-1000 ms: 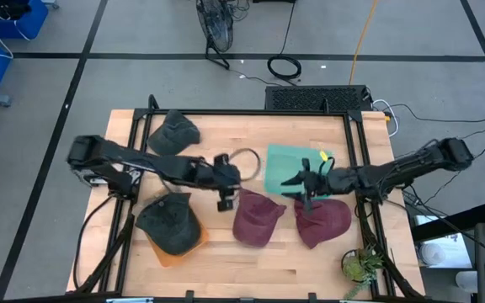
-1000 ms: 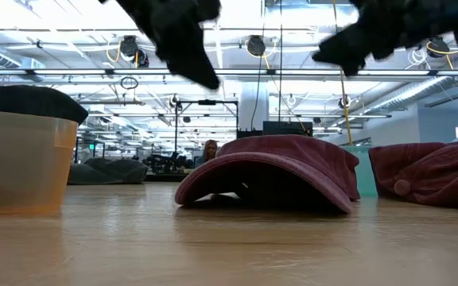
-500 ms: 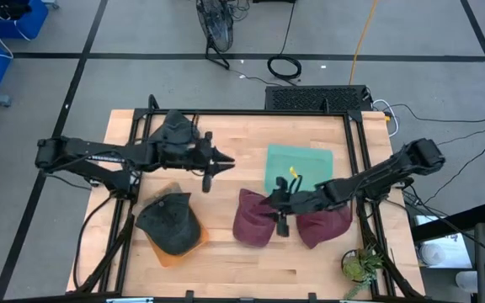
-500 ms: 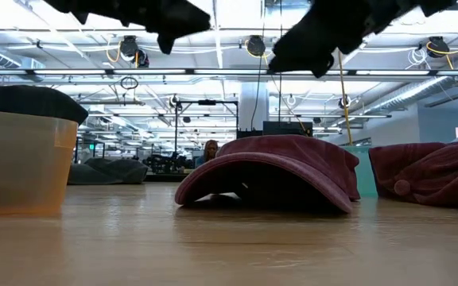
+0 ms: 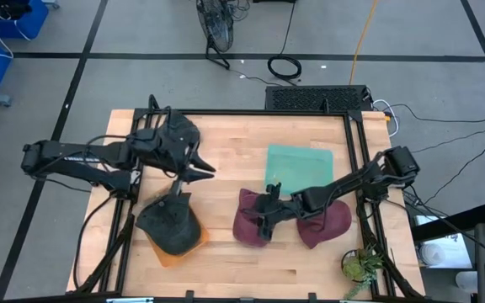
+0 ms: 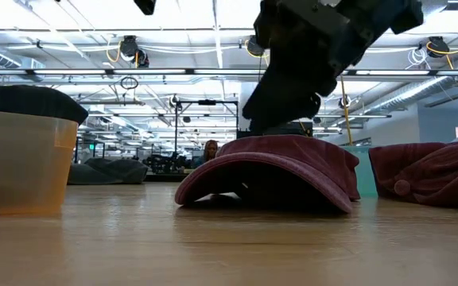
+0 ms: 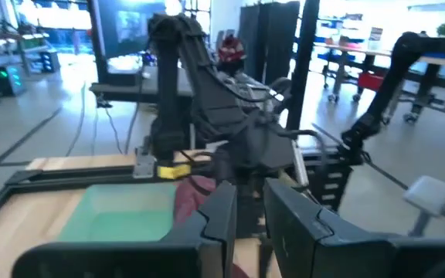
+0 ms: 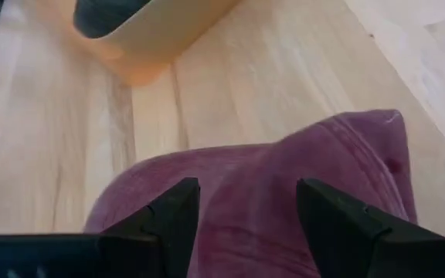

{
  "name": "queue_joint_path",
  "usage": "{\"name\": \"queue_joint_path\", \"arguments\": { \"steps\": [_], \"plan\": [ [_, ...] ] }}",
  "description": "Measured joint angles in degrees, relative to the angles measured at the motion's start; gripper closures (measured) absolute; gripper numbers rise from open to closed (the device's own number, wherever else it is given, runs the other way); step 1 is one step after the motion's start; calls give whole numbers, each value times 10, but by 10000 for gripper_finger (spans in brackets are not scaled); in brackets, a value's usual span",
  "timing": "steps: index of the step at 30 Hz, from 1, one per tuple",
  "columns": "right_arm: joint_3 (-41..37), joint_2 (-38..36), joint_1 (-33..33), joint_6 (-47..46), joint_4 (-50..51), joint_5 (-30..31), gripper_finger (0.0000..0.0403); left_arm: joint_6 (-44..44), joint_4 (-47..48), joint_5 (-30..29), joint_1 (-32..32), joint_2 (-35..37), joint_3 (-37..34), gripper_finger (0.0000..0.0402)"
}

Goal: Pick & Place hat
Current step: Put the left red cap into the blue bin

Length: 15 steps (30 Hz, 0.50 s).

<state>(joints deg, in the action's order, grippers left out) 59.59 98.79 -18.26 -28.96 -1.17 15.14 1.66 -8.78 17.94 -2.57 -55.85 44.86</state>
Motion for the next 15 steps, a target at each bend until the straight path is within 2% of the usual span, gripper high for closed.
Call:
{"name": "queue_joint_path", "arguments": {
  "steps": [9, 15],
  "plan": [
    [0, 35, 3, -20, 2, -3, 204, -12, 35, 0, 27, 4, 0, 330],
    [0, 31, 3, -18, 65, -2, 205, -5, 48, -5, 27, 4, 0, 330]
  ]
}}
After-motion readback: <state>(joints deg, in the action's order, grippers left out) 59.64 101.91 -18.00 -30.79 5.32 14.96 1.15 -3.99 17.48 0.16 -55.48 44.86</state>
